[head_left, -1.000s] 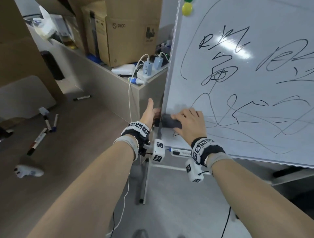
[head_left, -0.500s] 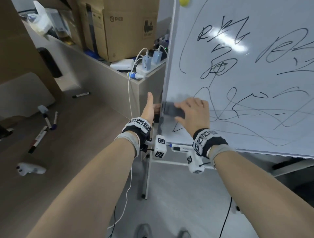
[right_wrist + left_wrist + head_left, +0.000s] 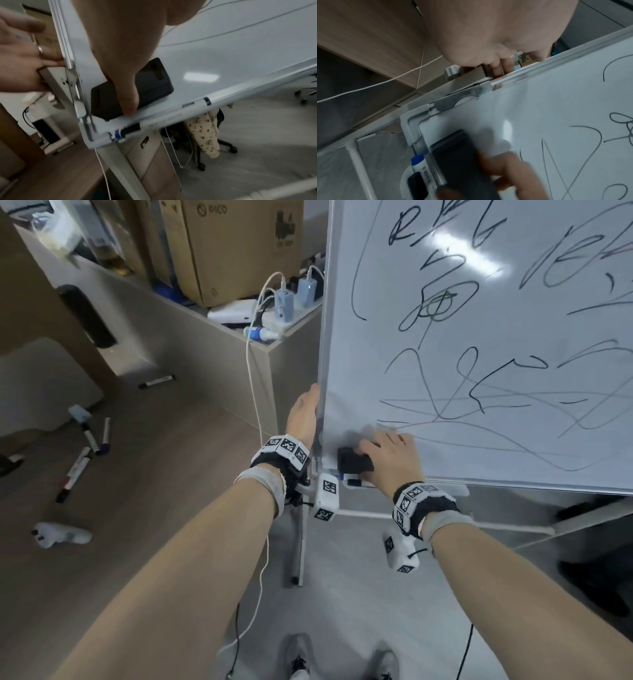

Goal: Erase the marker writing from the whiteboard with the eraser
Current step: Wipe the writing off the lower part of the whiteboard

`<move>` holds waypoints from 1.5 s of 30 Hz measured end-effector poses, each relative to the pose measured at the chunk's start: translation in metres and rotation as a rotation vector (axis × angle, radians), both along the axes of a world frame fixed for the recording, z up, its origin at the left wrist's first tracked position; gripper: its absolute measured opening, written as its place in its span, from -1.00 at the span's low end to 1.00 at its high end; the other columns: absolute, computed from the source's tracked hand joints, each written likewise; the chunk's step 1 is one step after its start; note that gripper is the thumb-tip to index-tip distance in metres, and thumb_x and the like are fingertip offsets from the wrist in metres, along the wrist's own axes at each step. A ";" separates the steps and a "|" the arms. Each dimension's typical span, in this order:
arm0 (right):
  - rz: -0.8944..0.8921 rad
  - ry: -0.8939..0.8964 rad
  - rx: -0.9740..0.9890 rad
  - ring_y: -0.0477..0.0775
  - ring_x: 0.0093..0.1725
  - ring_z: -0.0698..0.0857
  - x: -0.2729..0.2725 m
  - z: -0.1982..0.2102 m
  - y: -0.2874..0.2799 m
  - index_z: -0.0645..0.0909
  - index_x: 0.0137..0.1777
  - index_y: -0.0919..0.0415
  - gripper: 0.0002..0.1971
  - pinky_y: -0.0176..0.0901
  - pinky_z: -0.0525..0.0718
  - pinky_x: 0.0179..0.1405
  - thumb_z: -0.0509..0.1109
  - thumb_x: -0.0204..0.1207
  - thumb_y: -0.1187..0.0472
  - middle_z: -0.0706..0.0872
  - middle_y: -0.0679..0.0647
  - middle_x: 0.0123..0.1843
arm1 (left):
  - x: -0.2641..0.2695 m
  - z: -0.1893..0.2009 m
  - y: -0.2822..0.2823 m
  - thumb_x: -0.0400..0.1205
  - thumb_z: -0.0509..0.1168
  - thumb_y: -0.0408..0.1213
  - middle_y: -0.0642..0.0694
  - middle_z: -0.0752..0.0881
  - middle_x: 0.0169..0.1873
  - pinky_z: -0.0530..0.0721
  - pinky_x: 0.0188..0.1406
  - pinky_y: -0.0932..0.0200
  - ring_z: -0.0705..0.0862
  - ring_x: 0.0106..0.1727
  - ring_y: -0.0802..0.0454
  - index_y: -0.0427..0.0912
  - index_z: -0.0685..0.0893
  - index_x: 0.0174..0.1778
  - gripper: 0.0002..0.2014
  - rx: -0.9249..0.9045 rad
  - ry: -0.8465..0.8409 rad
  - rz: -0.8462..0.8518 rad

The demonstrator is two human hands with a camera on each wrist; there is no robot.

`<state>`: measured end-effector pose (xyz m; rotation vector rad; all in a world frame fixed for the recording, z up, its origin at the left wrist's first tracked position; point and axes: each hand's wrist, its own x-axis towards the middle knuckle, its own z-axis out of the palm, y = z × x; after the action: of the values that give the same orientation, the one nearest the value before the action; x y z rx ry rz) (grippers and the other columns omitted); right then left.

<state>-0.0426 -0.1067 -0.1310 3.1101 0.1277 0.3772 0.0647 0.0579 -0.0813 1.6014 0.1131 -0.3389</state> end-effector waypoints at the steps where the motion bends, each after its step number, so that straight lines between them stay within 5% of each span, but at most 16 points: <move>1: -0.023 -0.067 0.018 0.21 -0.02 0.64 0.003 0.011 -0.004 0.69 -0.02 -0.05 -0.41 0.04 0.34 -0.02 0.83 -0.06 -0.03 0.67 0.03 -0.07 | -0.003 0.001 -0.003 0.78 0.08 0.08 0.16 0.64 -0.03 0.52 -0.02 0.31 0.62 0.00 0.18 -0.03 0.55 0.30 -0.67 0.021 -0.005 0.023; 2: -0.055 -0.141 0.056 0.21 0.02 0.62 0.009 0.026 -0.008 0.68 0.03 -0.05 -0.44 0.03 0.33 0.02 0.80 0.03 -0.02 0.67 0.02 -0.03 | -0.006 0.003 -0.005 0.76 0.12 0.09 0.17 0.62 -0.12 0.50 -0.12 0.33 0.61 -0.08 0.19 -0.04 0.56 0.20 -0.70 0.030 -0.020 0.053; 5: -0.184 -0.365 0.170 0.21 0.12 0.57 0.031 0.083 -0.024 0.64 0.19 -0.05 -0.51 0.04 0.36 0.13 0.67 0.27 -0.05 0.63 0.02 0.11 | -0.008 -0.001 -0.009 0.62 0.21 0.26 0.04 0.74 0.02 0.61 0.17 0.09 0.69 0.09 0.01 -0.06 0.65 0.12 -0.55 0.058 -0.070 0.122; 8: -0.228 -0.469 0.219 0.22 0.14 0.56 0.041 0.113 -0.041 0.63 0.22 -0.04 -0.52 0.10 0.43 0.16 0.65 0.32 -0.07 0.62 0.05 0.14 | -0.008 -0.006 -0.017 0.60 0.15 0.31 0.01 0.72 -0.12 0.60 0.09 -0.04 0.67 -0.05 -0.04 -0.10 0.66 0.01 -0.48 0.128 -0.122 0.142; 11: -0.193 -0.377 0.229 0.23 0.12 0.55 0.037 0.093 -0.041 0.65 0.20 -0.03 -0.51 0.08 0.39 0.14 0.68 0.27 -0.02 0.61 0.07 0.11 | -0.003 -0.002 -0.019 0.72 0.07 0.16 -0.07 0.72 -0.06 0.57 0.13 -0.03 0.68 0.05 -0.12 -0.20 0.66 0.12 -0.52 0.210 -0.154 0.132; 16: -0.063 0.028 0.087 0.14 0.16 0.56 0.008 0.047 -0.050 0.65 0.18 -0.12 -0.49 0.01 0.34 0.17 0.70 0.27 -0.14 0.64 -0.05 0.10 | 0.005 0.000 -0.020 0.81 0.00 0.05 -0.23 0.74 0.19 0.54 0.23 0.03 0.67 0.24 -0.20 -0.26 0.65 0.30 -0.51 0.346 -0.196 0.153; 23: -0.240 -0.453 0.314 0.23 0.16 0.53 0.049 0.139 -0.083 0.65 0.23 -0.02 -0.50 0.10 0.47 0.15 0.65 0.29 -0.08 0.60 0.07 0.15 | 0.000 -0.003 -0.026 0.80 -0.03 0.05 -0.24 0.74 0.19 0.52 0.19 0.06 0.68 0.25 -0.22 -0.26 0.64 0.27 -0.50 0.389 -0.212 0.182; 25: -0.220 -0.423 0.316 0.24 0.15 0.54 0.048 0.136 -0.079 0.66 0.23 -0.03 -0.49 0.10 0.46 0.14 0.66 0.28 -0.06 0.60 0.07 0.14 | 0.000 -0.003 -0.028 0.81 -0.04 0.04 -0.25 0.73 0.20 0.49 0.14 0.09 0.67 0.26 -0.21 -0.26 0.64 0.27 -0.51 0.412 -0.223 0.187; 29: 0.027 -0.059 0.069 0.19 0.16 0.55 0.025 0.094 -0.075 0.65 0.25 -0.10 -0.51 0.10 0.41 0.19 0.65 0.33 -0.14 0.62 0.03 0.12 | 0.001 -0.004 -0.030 0.82 -0.05 0.03 -0.25 0.74 0.20 0.53 0.18 0.04 0.68 0.25 -0.25 -0.26 0.65 0.28 -0.50 0.447 -0.225 0.239; 33: 0.002 -0.247 0.126 0.22 0.10 0.57 0.021 0.106 -0.097 0.66 0.20 -0.05 -0.51 0.12 0.44 0.13 0.67 0.30 -0.11 0.64 0.03 0.09 | -0.007 -0.005 -0.036 0.78 -0.08 0.15 -0.25 0.73 0.24 0.54 0.39 -0.13 0.62 0.34 -0.32 -0.10 0.64 0.31 -0.47 0.539 -0.187 0.293; 37: -0.034 -0.447 0.157 0.23 0.12 0.55 0.038 0.153 -0.115 0.64 0.28 -0.05 -0.49 0.10 0.42 0.15 0.60 0.34 -0.12 0.63 0.05 0.14 | -0.021 -0.002 -0.044 0.79 -0.09 0.08 -0.28 0.67 0.35 0.48 0.40 -0.18 0.54 0.41 -0.38 0.02 0.59 0.41 -0.54 0.666 -0.076 0.357; 40: 0.021 -0.420 0.157 0.24 0.09 0.54 0.030 0.135 -0.118 0.66 0.24 -0.05 -0.50 0.09 0.40 0.13 0.63 0.30 -0.08 0.61 0.08 0.09 | -0.023 -0.009 -0.044 0.79 -0.16 0.00 -0.33 0.59 0.44 0.40 0.47 -0.21 0.50 0.45 -0.42 -0.04 0.52 0.46 -0.52 0.727 -0.068 0.339; 45: 0.247 -0.115 0.055 0.19 -0.01 0.56 0.007 0.054 -0.125 0.68 0.07 -0.03 -0.46 0.03 0.36 0.09 0.78 0.09 -0.04 0.58 0.04 -0.06 | -0.030 -0.014 -0.052 0.81 -0.26 -0.01 -0.36 0.41 0.58 0.19 0.60 -0.30 0.36 0.57 -0.41 -0.02 0.35 0.61 -0.49 0.815 -0.035 0.337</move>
<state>-0.0354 -0.2312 -0.0768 3.1218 0.5122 0.5702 0.0352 0.0058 -0.0955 2.3415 0.5417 0.0171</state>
